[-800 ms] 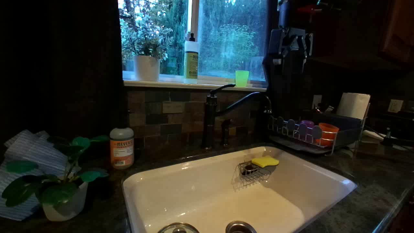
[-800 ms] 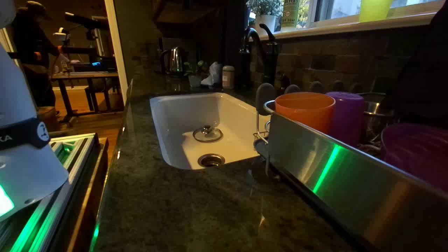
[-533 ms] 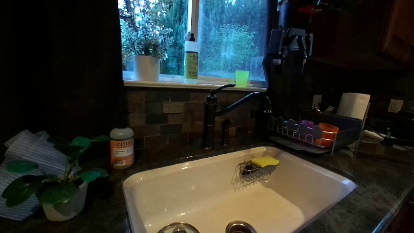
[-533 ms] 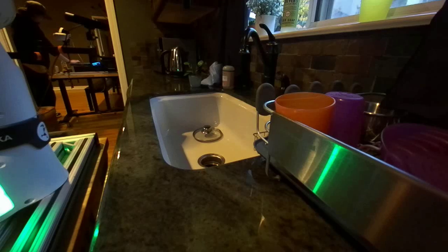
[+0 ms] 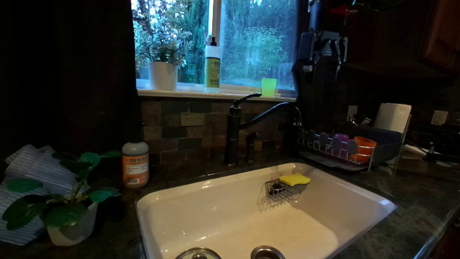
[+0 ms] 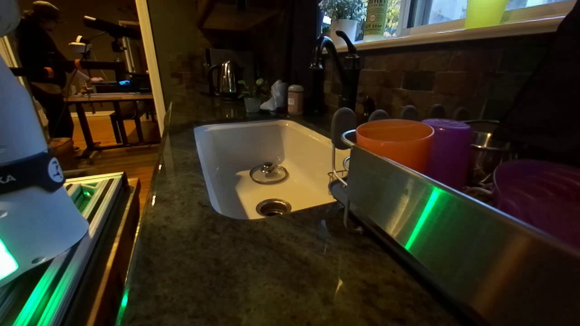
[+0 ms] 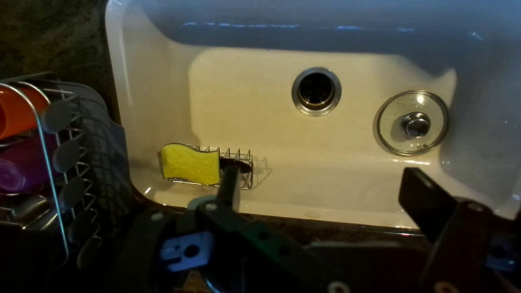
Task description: Put the green cup inside the drying rack
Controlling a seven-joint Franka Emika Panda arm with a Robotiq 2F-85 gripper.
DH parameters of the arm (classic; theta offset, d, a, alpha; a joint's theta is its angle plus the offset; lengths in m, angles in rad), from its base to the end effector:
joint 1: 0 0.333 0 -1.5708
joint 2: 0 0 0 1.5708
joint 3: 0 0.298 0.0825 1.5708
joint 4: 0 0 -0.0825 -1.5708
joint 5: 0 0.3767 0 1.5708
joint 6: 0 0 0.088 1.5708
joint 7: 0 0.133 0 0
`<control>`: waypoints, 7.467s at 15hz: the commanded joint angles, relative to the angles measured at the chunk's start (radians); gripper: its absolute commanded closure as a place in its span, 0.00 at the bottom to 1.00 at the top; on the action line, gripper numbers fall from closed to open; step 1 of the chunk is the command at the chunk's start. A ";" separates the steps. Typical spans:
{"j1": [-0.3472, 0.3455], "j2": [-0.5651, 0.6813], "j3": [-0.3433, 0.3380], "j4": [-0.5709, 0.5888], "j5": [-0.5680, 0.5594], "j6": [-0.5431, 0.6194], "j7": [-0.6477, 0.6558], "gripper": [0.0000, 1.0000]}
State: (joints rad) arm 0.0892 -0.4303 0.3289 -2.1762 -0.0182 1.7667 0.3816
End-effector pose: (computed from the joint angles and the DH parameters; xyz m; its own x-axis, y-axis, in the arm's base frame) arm 0.3897 0.1843 0.5126 0.9983 0.0159 0.0565 0.0078 -0.9899 0.1415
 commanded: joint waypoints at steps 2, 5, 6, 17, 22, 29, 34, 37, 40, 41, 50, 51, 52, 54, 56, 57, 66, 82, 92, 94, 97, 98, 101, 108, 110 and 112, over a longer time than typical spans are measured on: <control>-0.017 -0.027 -0.044 0.003 -0.004 0.043 0.097 0.00; -0.055 -0.058 -0.093 0.009 0.002 0.064 0.162 0.00; -0.075 -0.066 -0.111 0.016 -0.006 0.068 0.178 0.00; -0.162 -0.075 -0.199 0.062 -0.003 0.055 0.178 0.00; -0.237 0.066 -0.271 0.207 -0.017 0.175 0.181 0.00; -0.235 0.413 -0.334 0.598 0.029 0.222 0.291 0.00; -0.213 0.391 -0.358 0.555 0.018 0.240 0.249 0.00; -0.220 0.423 -0.371 0.547 0.053 0.355 0.315 0.00; -0.222 0.507 -0.395 0.579 0.119 0.489 0.308 0.00; -0.222 0.534 -0.400 0.590 0.151 0.518 0.295 0.00; -0.205 0.716 -0.398 0.731 0.330 0.513 0.279 0.00; -0.206 0.728 -0.399 0.744 0.335 0.508 0.283 0.00; -0.203 0.747 -0.404 0.759 0.331 0.504 0.306 0.00; -0.205 0.777 -0.407 0.788 0.336 0.497 0.330 0.00; -0.206 0.803 -0.407 0.820 0.334 0.473 0.346 0.00; -0.206 0.813 -0.407 0.833 0.332 0.461 0.354 0.00; -0.206 0.874 -0.411 0.925 0.318 0.391 0.405 0.60; -0.200 0.415 -0.461 0.466 0.102 0.084 0.574 0.99; -0.296 0.313 -0.515 0.291 0.060 0.132 0.671 0.99; -0.306 0.345 -0.526 0.310 0.081 0.108 0.688 0.99; -0.356 0.361 -0.577 0.283 0.077 0.082 0.734 0.99; -0.372 0.373 -0.596 0.275 0.089 0.091 0.743 0.99; -0.421 0.415 -0.652 0.267 0.129 0.186 0.767 0.99; -0.424 0.548 -0.669 0.427 0.104 0.134 0.826 0.99; -0.405 0.522 -0.660 0.420 0.054 0.025 0.848 0.99; -0.386 0.487 -0.652 0.387 0.011 -0.058 0.881 0.99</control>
State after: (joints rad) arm -0.3202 0.0988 -0.3307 -1.7644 0.0532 1.8122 1.2070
